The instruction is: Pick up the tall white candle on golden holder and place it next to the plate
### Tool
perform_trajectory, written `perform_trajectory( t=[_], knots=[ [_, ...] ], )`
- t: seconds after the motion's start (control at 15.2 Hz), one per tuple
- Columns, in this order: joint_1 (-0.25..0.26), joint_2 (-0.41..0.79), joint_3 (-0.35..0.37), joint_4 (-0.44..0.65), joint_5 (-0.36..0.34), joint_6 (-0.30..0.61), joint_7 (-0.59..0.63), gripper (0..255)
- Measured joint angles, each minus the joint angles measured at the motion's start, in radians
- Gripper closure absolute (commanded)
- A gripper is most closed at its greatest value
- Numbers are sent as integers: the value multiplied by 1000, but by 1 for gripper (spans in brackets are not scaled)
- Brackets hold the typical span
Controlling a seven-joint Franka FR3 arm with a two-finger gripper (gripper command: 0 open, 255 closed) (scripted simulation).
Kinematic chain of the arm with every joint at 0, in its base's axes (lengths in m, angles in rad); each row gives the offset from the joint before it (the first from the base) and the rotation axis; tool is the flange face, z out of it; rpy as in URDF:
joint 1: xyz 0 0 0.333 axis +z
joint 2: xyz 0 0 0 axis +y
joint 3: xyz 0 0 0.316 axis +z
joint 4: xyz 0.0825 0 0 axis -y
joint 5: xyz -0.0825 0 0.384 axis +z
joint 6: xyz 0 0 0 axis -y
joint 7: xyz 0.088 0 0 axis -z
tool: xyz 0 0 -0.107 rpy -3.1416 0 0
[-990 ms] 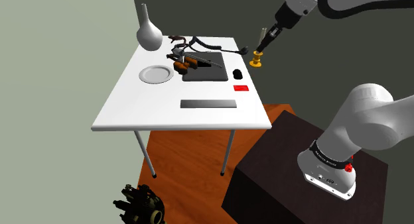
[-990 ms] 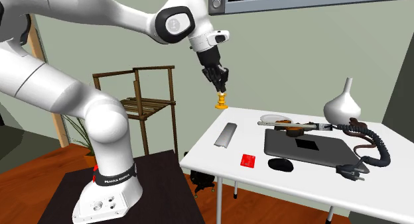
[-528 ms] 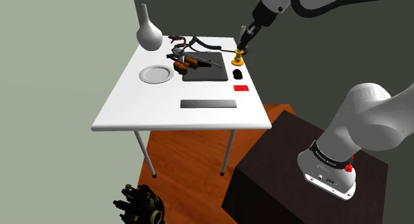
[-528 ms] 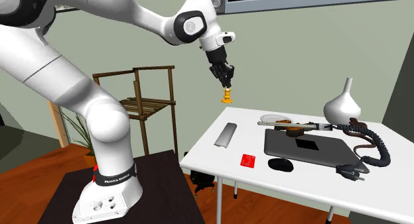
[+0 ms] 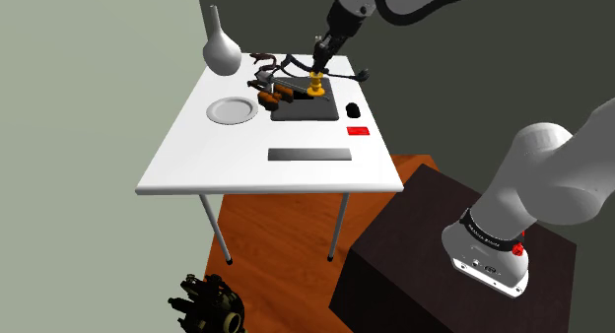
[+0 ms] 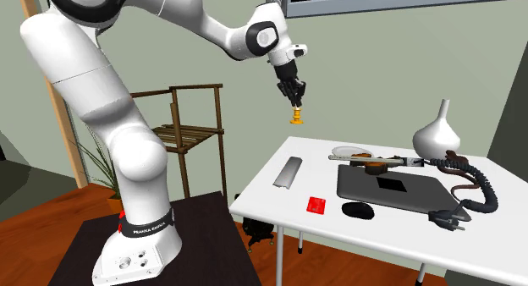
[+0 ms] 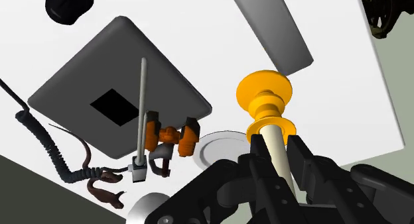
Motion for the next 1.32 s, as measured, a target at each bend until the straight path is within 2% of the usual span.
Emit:
perform_trajectory(
  t=[0.4, 0.66, 1.06, 1.25, 1.32],
  knots=[
    [23, 204, 55, 198, -15, 4, 87, 255],
    [44, 354, 84, 372, -39, -24, 148, 255],
    [78, 576, 106, 668, -73, -104, 211, 255],
    [102, 728, 111, 881, -88, -168, 234, 255],
    [104, 747, 111, 907, -90, -176, 236, 255]
  ],
)
